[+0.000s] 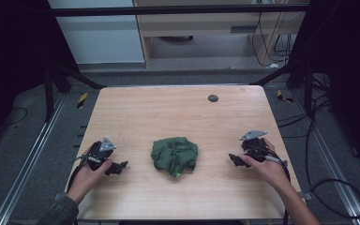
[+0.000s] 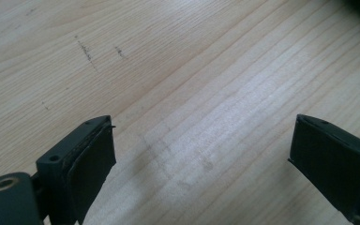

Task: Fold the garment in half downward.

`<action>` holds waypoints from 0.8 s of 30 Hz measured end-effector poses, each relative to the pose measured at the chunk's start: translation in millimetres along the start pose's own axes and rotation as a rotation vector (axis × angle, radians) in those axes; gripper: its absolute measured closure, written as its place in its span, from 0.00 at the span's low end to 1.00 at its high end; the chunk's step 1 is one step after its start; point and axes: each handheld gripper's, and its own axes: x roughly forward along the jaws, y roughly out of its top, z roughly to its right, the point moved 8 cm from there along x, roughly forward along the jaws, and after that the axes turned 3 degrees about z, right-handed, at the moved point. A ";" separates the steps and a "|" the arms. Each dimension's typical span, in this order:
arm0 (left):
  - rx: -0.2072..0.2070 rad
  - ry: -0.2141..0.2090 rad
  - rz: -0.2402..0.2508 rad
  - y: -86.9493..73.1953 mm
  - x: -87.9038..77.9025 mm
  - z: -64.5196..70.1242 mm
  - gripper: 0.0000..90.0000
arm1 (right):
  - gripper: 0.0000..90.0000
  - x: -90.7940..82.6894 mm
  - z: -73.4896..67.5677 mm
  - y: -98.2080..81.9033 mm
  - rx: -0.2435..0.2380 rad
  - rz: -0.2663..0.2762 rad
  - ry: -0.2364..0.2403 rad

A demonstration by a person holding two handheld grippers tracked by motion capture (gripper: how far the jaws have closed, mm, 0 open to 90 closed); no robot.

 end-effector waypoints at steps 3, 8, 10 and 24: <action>-0.012 0.000 -0.001 1.6 5.2 -2.4 0.07 | 0.09 3.9 3.7 3.7 0.018 0.002 -0.002; -0.034 -0.004 0.009 5.7 13.4 -4.0 0.07 | 0.10 11.0 7.0 7.8 0.064 0.014 0.006; -0.037 -0.007 0.012 6.9 15.4 -3.8 0.07 | 0.10 13.6 7.8 7.4 0.076 0.011 0.007; -0.021 -0.004 0.014 16.1 30.5 0.8 0.07 | 0.10 25.5 13.1 13.1 0.151 0.031 0.004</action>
